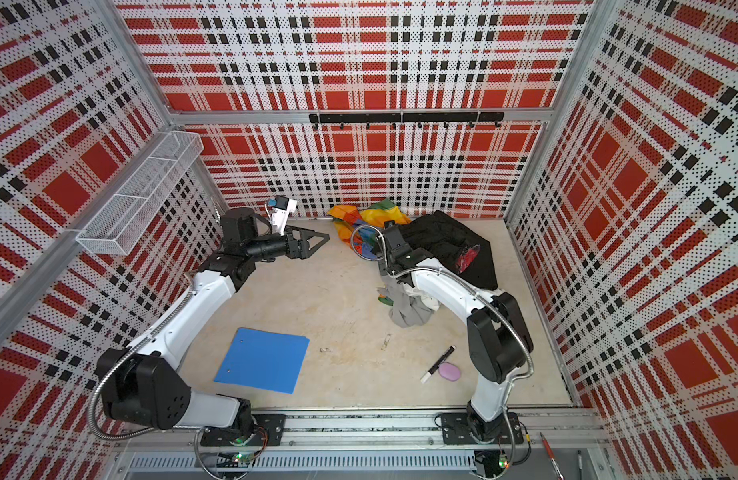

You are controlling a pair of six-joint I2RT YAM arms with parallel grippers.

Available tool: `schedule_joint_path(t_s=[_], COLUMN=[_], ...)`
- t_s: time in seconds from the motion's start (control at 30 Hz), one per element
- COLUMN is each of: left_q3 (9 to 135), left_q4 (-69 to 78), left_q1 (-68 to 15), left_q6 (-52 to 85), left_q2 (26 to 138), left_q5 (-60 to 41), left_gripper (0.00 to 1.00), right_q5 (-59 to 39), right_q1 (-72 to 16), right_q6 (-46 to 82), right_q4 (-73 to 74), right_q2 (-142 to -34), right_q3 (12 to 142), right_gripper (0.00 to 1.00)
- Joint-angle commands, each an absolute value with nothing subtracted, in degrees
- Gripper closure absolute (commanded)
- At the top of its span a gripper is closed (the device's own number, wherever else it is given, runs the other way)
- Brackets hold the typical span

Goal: Pick out a specific cloth from the pile
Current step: 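Reach the right gripper into the pile and grasp the light grey cloth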

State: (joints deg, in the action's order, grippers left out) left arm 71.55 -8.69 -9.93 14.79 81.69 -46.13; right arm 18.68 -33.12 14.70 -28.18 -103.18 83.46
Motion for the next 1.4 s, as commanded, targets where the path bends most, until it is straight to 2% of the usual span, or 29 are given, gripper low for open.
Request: schedule_joint_path(t_s=[0.0, 0.33, 0.57, 1.07, 1.37], left_q3=[71.3, 70.6, 70.9, 71.0, 71.2], left_q4=[-8.2, -6.3, -6.7, -6.8, -6.5], left_q1=[-10.5, -11.2, -11.9, -12.0, -12.1], left_q6=[13.6, 15.7, 15.4, 15.4, 16.1], left_q2=[79.5, 80.2, 80.8, 81.0, 81.0], left_q5=[-46.8, -47.4, -47.3, -47.5, -48.2], left_gripper=[0.01, 0.01, 0.01, 0.01, 0.01], right_q5=[19.1, 21.5, 18.8, 22.0, 22.3], right_q1=[-31.1, -29.1, -28.6, -28.7, -28.7], right_q6=[14.0, 13.9, 13.1, 12.2, 11.8], right_q4=[-28.6, -29.9, -28.6, -27.6, -26.3], right_q2=[-106.0, -109.6, -111.0, -111.4, -105.5], right_q3=[87.1, 87.1, 87.7, 88.5, 87.7], right_gripper=[0.47, 0.53, 0.58, 0.85, 0.9])
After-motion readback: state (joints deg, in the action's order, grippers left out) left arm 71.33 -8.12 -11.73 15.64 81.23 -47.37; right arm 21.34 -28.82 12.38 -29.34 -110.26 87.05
